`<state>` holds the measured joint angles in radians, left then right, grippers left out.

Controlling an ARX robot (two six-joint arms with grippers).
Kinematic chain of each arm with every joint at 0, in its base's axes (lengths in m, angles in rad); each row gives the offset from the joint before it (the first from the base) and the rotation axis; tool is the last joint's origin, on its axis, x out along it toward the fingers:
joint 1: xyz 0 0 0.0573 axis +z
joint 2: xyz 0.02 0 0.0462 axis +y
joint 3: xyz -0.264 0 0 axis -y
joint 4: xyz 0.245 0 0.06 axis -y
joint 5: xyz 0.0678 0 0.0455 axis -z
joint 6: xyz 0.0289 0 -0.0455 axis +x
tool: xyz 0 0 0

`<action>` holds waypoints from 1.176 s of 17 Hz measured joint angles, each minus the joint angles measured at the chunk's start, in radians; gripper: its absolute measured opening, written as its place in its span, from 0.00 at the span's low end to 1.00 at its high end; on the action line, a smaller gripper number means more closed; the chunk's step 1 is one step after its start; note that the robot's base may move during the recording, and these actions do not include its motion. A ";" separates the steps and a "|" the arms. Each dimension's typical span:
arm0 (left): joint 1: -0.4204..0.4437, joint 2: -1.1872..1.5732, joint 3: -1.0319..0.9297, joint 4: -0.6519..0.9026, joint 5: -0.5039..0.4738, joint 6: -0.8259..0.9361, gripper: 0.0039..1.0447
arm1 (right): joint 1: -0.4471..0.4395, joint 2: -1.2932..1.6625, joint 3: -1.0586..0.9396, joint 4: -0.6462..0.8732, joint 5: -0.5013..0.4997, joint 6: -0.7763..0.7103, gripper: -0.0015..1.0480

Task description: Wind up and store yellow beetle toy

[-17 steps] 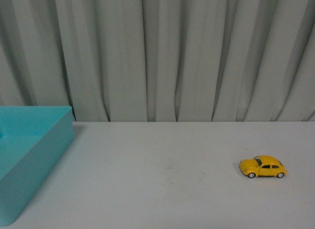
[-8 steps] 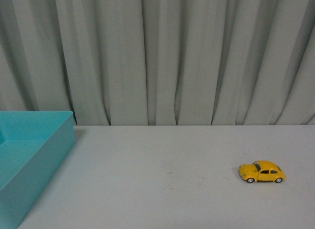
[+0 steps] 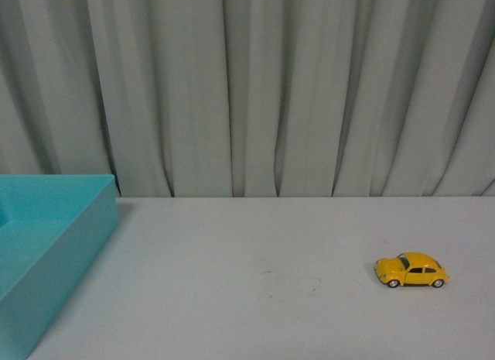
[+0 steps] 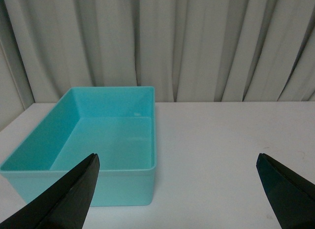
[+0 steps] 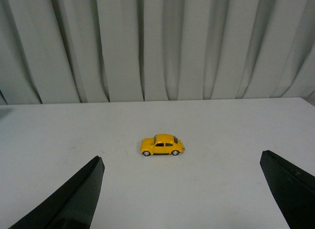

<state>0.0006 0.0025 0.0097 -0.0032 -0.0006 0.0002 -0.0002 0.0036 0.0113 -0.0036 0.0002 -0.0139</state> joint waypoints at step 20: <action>0.000 0.000 0.000 0.000 0.000 0.000 0.94 | 0.000 0.000 0.000 0.000 0.000 0.000 0.94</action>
<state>0.0006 0.0025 0.0097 -0.0032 -0.0006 0.0002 -0.0002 0.0036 0.0113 -0.0040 0.0002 -0.0139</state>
